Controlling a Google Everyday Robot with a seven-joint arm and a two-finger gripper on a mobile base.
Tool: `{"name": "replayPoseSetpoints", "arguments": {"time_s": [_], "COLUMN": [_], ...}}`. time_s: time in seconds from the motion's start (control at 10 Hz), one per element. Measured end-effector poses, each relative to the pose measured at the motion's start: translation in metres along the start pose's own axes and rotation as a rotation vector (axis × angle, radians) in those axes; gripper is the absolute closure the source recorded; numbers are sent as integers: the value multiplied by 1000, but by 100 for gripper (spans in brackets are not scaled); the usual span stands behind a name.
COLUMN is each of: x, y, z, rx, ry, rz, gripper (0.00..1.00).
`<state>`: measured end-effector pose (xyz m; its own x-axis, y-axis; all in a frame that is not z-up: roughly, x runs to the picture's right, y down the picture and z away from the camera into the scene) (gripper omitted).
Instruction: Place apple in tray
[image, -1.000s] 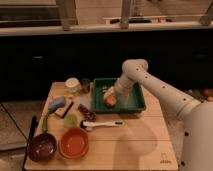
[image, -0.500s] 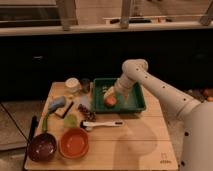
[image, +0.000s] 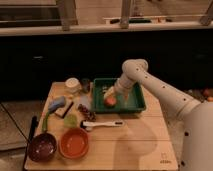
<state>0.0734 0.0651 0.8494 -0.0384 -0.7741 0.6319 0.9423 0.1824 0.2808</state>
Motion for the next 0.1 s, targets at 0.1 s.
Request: {"name": "replayPoseSetpoints", "arguments": {"time_s": [0.1], "x": [0], "y": [0], "z": [0], "rx": [0], "ry": [0], "rz": [0], "gripper": [20]}}
